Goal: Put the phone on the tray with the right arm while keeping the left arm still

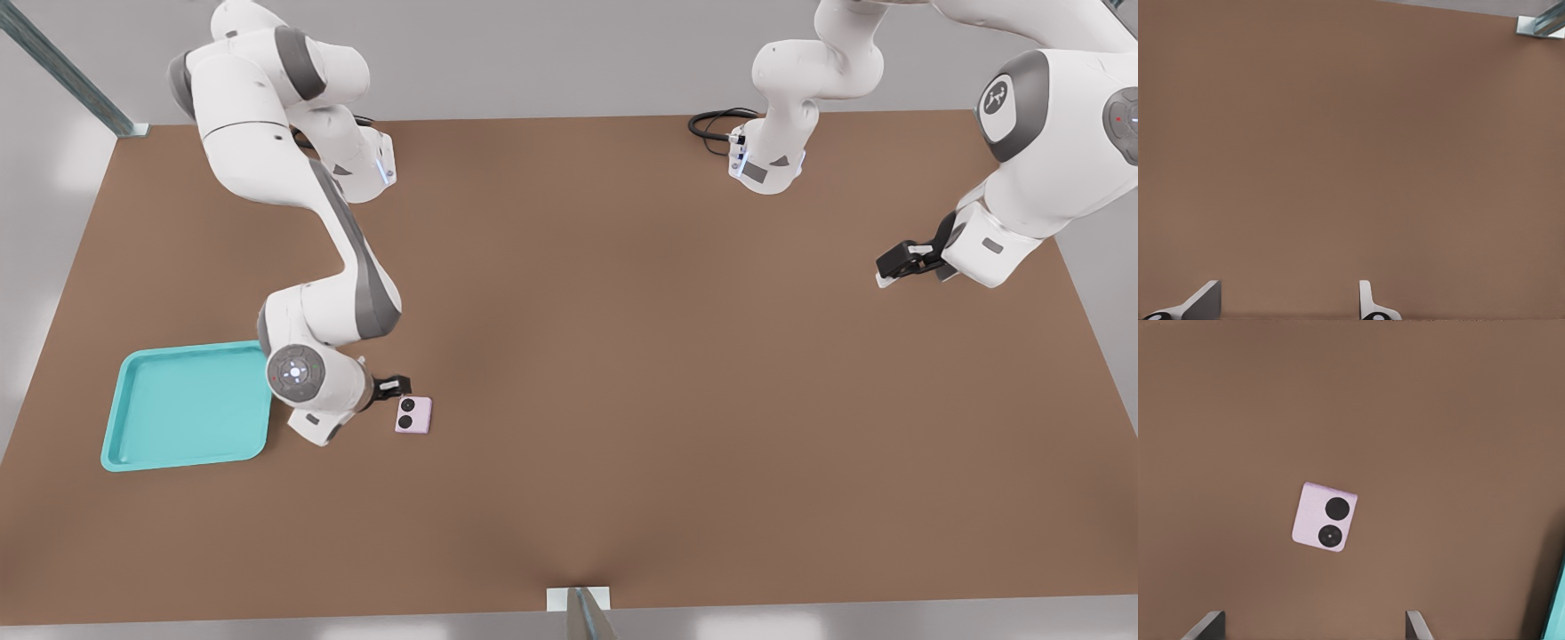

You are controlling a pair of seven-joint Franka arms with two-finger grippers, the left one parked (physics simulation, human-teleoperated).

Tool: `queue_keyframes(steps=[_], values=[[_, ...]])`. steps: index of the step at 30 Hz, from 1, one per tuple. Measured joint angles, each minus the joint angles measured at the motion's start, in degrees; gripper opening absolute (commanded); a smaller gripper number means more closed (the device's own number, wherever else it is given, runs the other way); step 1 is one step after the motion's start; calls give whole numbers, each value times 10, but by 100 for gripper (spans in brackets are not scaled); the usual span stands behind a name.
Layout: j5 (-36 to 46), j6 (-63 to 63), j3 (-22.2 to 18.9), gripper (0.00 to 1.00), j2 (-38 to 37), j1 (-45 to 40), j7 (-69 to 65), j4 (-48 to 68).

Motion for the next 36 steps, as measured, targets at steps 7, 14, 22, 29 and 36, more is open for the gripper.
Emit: queue_keyframes(steps=[7,14,22,29,36], values=[[1,107,0,100,68,4,72,1],[1,166,1,100,103,5,130,-20],[-8,187,5,100,82,9,172,-96],[-14,206,5,100,105,5,196,-100],[-15,214,5,100,117,5,212,-100]])
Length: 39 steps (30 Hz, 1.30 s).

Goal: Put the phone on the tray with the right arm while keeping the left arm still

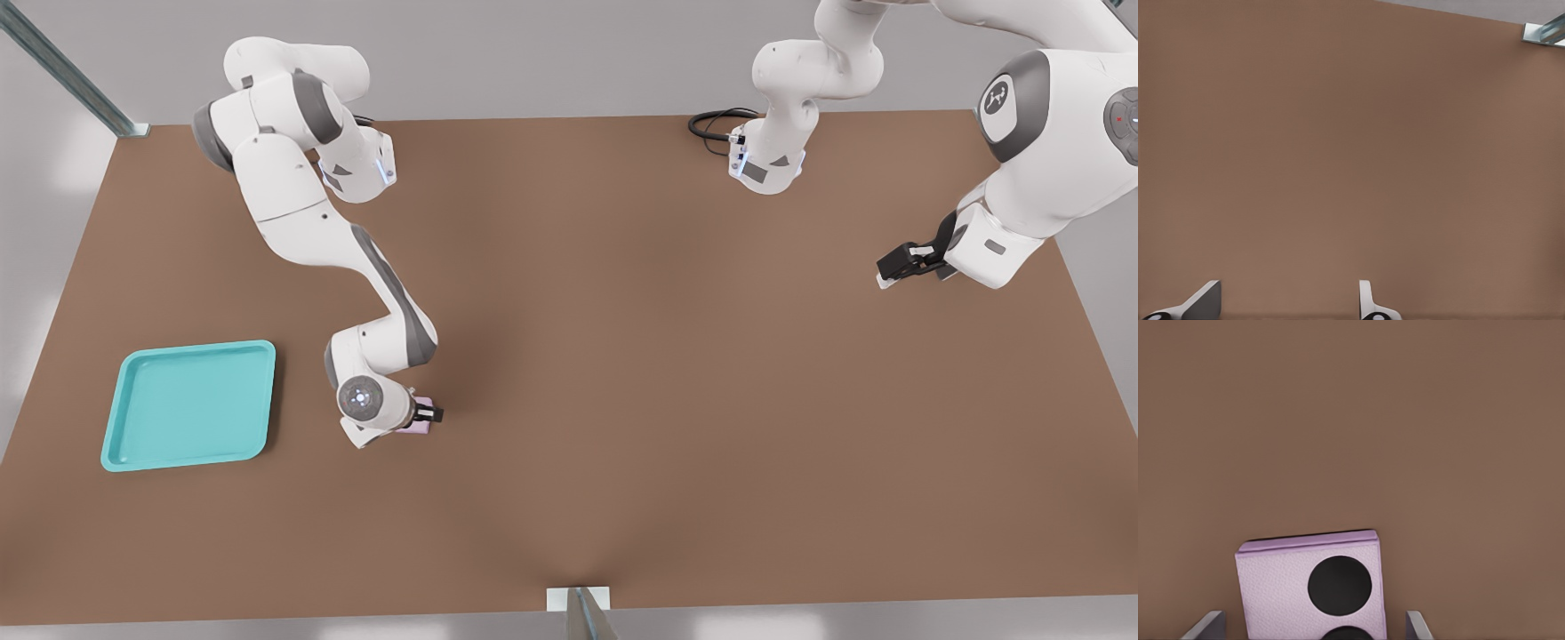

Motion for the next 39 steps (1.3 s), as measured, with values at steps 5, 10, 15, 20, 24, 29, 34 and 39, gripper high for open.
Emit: queue_keyframes(steps=[5,10,15,20,24,29,34,39], values=[[-7,7,0,100,16,6,8,-2],[-10,13,1,87,17,9,13,-1],[-10,14,1,82,17,10,16,-1],[-6,16,1,67,17,9,16,-1],[-5,15,3,67,7,4,13,-1],[-5,6,4,66,-12,-12,1,-2],[-6,-19,4,66,-52,-48,-19,-10],[-6,-39,4,66,-99,-104,-51,-54]])
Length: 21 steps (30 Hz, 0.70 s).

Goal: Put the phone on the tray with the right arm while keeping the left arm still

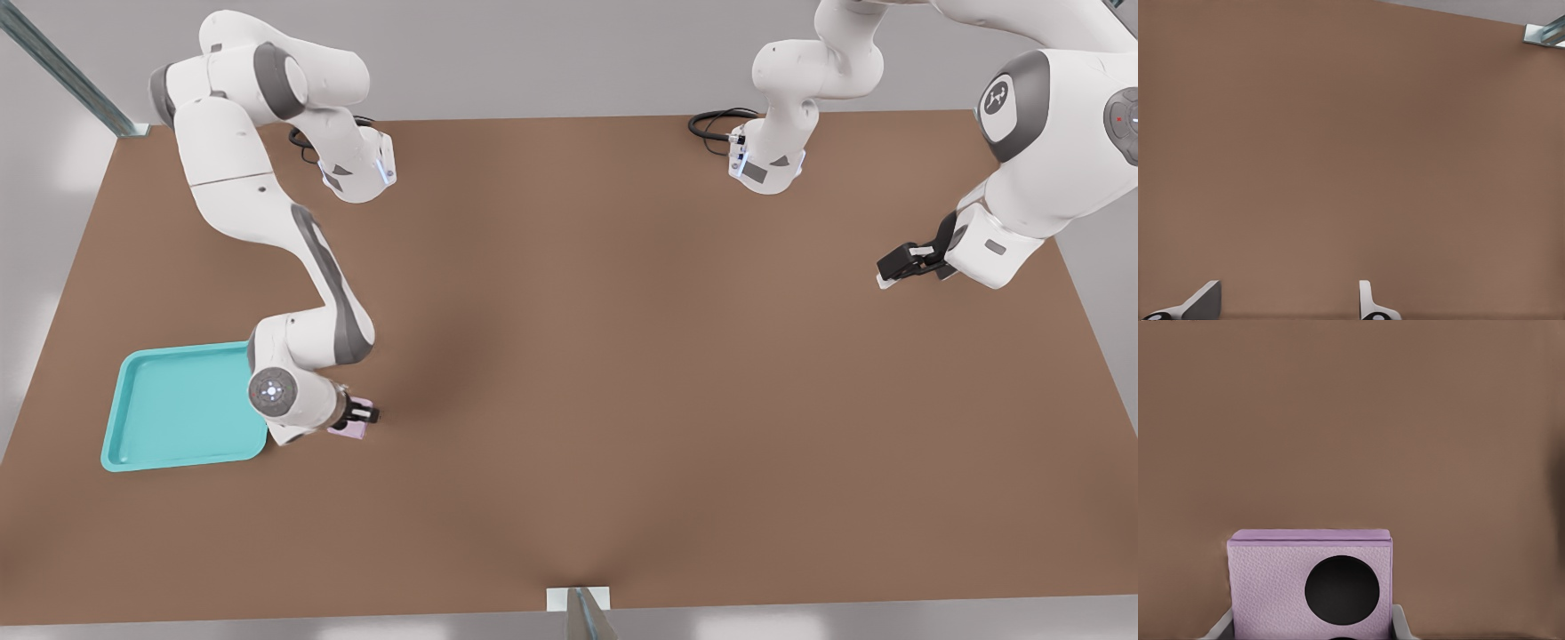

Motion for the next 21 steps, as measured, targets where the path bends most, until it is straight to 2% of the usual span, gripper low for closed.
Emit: queue_keyframes(steps=[7,15,16,21], values=[[0,-12,0,66,-16,-103,-76,-22],[-18,-14,-1,68,-2,-209,-187,-17],[-20,-14,-1,100,0,-216,-200,-17],[-41,-16,-4,100,2,-223,-255,-2]])
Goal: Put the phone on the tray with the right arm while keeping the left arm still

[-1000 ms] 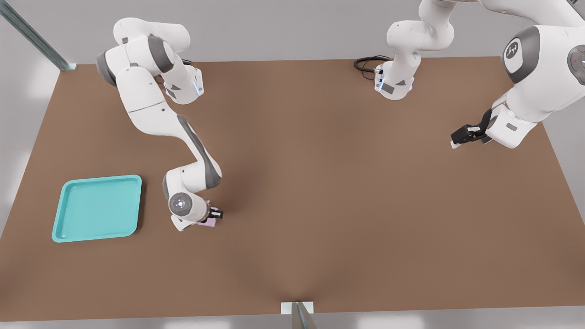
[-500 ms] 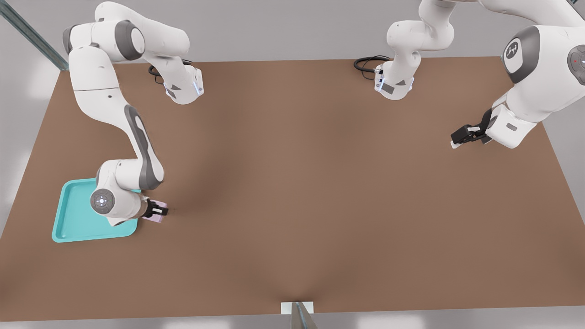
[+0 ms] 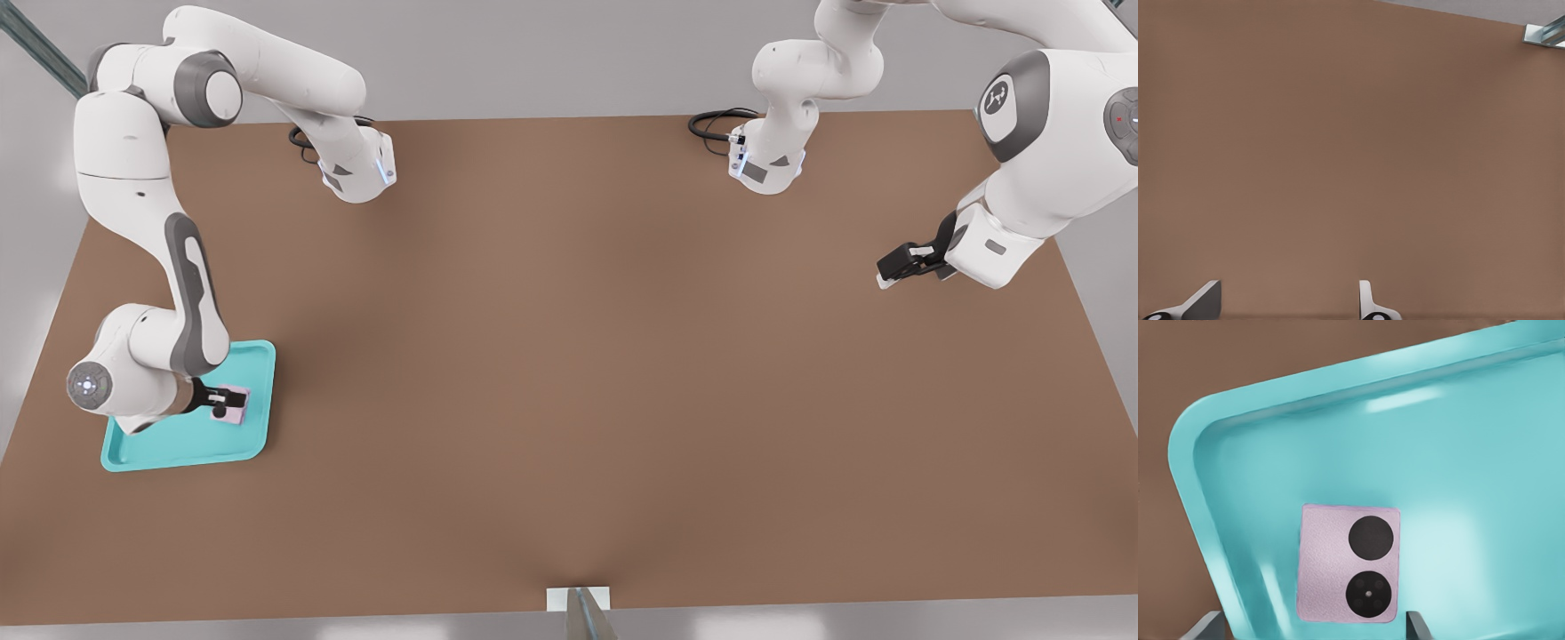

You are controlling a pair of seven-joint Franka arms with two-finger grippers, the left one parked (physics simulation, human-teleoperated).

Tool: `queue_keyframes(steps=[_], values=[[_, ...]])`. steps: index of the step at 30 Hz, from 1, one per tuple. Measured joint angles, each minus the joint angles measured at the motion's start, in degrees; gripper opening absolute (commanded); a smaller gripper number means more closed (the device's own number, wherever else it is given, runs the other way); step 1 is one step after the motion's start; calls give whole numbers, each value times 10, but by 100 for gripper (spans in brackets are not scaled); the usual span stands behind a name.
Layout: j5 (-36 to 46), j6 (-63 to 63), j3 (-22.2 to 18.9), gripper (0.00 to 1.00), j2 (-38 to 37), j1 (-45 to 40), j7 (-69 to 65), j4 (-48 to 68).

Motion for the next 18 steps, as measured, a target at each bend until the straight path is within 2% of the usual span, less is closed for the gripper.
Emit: queue_keyframes(steps=[1,3,6,7,9,11,14,18], values=[[-2,-1,6,100,-15,3,-9,9],[-5,-24,49,100,-61,7,-24,72],[-33,-96,166,100,-129,23,-20,145],[-37,-118,188,100,-165,30,-15,146],[-16,-154,68,100,-248,161,-9,114],[9,-180,3,100,-277,211,-6,80],[28,-218,-40,100,-250,228,-2,111],[38,-251,-56,100,-234,238,3,133]])
